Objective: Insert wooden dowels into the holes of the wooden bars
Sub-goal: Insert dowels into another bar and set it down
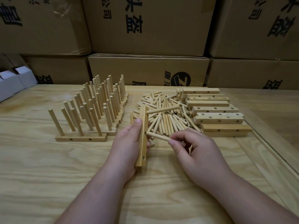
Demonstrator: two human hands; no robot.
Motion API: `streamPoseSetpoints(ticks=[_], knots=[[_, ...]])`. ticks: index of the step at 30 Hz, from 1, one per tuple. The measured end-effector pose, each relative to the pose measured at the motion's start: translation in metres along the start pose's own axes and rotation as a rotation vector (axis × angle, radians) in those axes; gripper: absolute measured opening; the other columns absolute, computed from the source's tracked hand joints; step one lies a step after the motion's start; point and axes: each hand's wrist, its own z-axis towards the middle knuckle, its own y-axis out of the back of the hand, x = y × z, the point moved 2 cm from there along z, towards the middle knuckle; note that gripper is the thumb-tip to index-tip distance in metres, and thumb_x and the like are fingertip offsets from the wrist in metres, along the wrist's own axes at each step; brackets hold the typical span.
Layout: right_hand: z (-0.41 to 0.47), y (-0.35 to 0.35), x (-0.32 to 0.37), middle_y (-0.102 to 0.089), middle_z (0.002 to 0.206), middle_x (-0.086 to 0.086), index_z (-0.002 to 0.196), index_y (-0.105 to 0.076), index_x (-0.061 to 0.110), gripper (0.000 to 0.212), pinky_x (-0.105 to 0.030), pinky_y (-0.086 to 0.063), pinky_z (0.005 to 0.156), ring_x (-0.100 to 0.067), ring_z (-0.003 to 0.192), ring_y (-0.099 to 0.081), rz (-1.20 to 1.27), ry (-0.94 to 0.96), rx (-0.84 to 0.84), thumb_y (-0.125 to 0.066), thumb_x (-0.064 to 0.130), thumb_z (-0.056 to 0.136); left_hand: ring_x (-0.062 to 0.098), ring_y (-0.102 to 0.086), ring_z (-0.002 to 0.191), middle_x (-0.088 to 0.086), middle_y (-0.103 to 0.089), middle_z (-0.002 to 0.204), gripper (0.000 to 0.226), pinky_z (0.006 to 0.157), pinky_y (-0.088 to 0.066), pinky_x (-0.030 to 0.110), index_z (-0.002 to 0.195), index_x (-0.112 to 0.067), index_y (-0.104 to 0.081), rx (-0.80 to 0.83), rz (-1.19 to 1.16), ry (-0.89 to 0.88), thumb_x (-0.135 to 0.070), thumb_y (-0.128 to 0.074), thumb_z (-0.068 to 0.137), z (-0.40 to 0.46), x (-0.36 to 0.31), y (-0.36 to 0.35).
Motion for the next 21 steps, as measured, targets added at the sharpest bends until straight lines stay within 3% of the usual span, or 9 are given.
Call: streamPoseSetpoints(ticks=[6, 11, 17, 21], knots=[[0.0009, -0.0009, 0.0008, -0.061, 0.091, 0.018, 0.100, -0.072, 0.029, 0.015, -0.018, -0.047, 0.067, -0.009, 0.084, -0.061, 0.054, 0.077, -0.015, -0.074, 0.020, 0.088, 0.012, -0.056, 0.048, 0.005, -0.062, 0.062, 0.038, 0.046, -0.050, 0.023, 0.105, -0.009, -0.075, 0.028, 0.029, -0.009, -0.042, -0.056, 0.099, 0.0005, 0.0020, -0.0004], [0.0011, -0.0009, 0.0013, -0.060, 0.091, 0.017, 0.101, -0.075, 0.024, 0.015, -0.018, -0.048, 0.066, -0.009, 0.084, -0.062, 0.085, 0.086, -0.037, -0.075, 0.017, 0.087, 0.011, -0.060, 0.053, 0.002, -0.067, 0.063, 0.035, 0.051, -0.051, 0.025, 0.094, -0.018, -0.077, 0.056, 0.152, -0.039, -0.047, -0.058, 0.097, -0.0007, 0.0042, -0.0004], [0.0019, 0.0001, 0.0015, -0.064, 0.080, 0.015, 0.092, -0.079, 0.023, 0.011, -0.011, -0.044, 0.067, -0.006, 0.082, -0.063, 0.059, 0.085, -0.078, -0.074, 0.031, 0.087, 0.007, -0.061, 0.056, -0.003, -0.069, 0.066, 0.033, 0.051, -0.049, 0.020, 0.095, -0.027, -0.079, 0.063, 0.190, -0.076, -0.050, -0.056, 0.095, -0.0018, 0.0049, -0.0006], [-0.0013, 0.0010, 0.0009, -0.066, 0.084, 0.014, 0.098, -0.074, 0.030, 0.030, -0.009, -0.044, 0.068, -0.005, 0.083, -0.063, 0.214, -0.019, -0.092, -0.066, 0.057, 0.087, 0.007, -0.062, 0.055, -0.003, -0.069, 0.065, 0.033, 0.050, -0.050, 0.020, 0.089, -0.033, -0.079, 0.060, 0.222, -0.074, -0.051, -0.052, 0.099, -0.0031, 0.0051, -0.0008]])
